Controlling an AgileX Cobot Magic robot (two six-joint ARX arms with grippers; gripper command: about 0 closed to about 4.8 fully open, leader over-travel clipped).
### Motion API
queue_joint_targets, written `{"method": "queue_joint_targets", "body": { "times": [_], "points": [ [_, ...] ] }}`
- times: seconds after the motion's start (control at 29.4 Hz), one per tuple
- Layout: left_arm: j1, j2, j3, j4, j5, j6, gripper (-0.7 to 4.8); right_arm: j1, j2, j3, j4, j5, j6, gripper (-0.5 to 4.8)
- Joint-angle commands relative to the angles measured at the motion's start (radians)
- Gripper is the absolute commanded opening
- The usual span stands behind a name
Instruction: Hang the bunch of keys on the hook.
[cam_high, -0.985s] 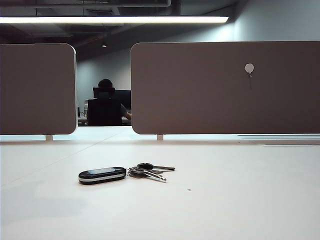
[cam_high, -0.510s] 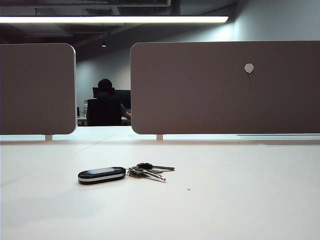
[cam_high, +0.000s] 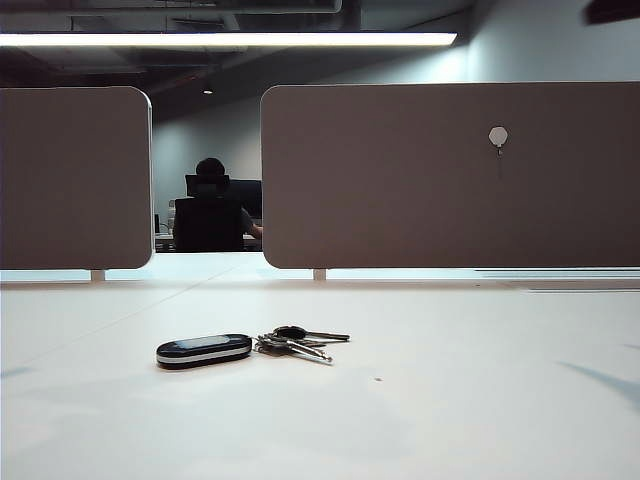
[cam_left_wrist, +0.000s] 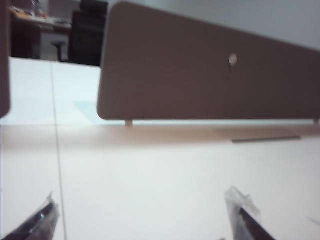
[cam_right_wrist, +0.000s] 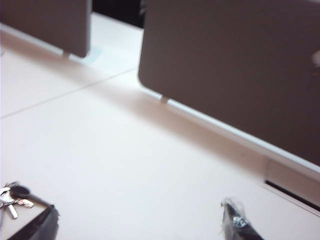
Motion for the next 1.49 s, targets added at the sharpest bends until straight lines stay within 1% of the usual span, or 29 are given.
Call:
{"method": "queue_joint_targets", "body": {
  "times": [0.03,0.17,0.27,0.37,0.44,0.58,0.75,0.85,0.95,0.99,1.09,1.22,1.39,1.49],
  "points": [
    [-0.043,0.114,0.051,0.006,-0.017,0.085,4.79,0.094,0.159,0.077,0.018,0.053,-0.033,4.23],
    [-0.077,0.239,0.105,0.006,-0.041,0.093,4.79,0.225,0.358,0.177,0.018,0.103,-0.101,4.22],
    [-0.08,0.324,0.146,-0.007,-0.041,0.094,4.79,0.296,0.491,0.251,0.017,0.103,-0.165,4.22],
    [-0.08,0.396,0.183,-0.03,-0.041,0.094,4.79,0.355,0.619,0.319,0.019,0.148,-0.216,4.22],
    [-0.08,0.436,0.203,-0.042,-0.041,0.094,4.79,0.374,0.706,0.361,0.019,0.157,-0.235,4.22],
    [-0.08,0.504,0.225,-0.047,-0.041,0.094,4.79,0.395,0.869,0.427,0.037,0.112,-0.238,4.21],
    [-0.08,0.529,0.224,-0.07,-0.042,0.095,4.79,0.418,1.018,0.467,0.072,0.129,-0.265,4.21],
    [-0.08,0.529,0.224,-0.087,-0.045,0.095,4.79,0.423,1.09,0.476,0.088,0.135,-0.321,4.21],
    [-0.079,0.529,0.224,-0.102,-0.043,0.136,4.79,0.432,1.148,0.476,0.097,0.158,-0.406,4.18],
    [-0.079,0.529,0.224,-0.105,-0.045,0.137,4.79,0.433,1.168,0.476,0.098,0.166,-0.431,4.18],
    [-0.079,0.529,0.224,-0.105,-0.045,0.137,4.79,0.443,1.219,0.476,0.101,0.204,-0.488,4.18],
    [-0.079,0.529,0.224,-0.109,-0.045,0.136,4.79,0.454,1.268,0.476,0.177,0.283,-0.499,4.18],
    [-0.079,0.529,0.224,-0.136,-0.045,0.136,4.79,0.454,1.274,0.476,0.271,0.289,-0.499,4.18],
    [-0.079,0.529,0.224,-0.148,-0.044,0.136,4.79,0.453,1.274,0.476,0.295,0.288,-0.5,4.17]
  ]
}}
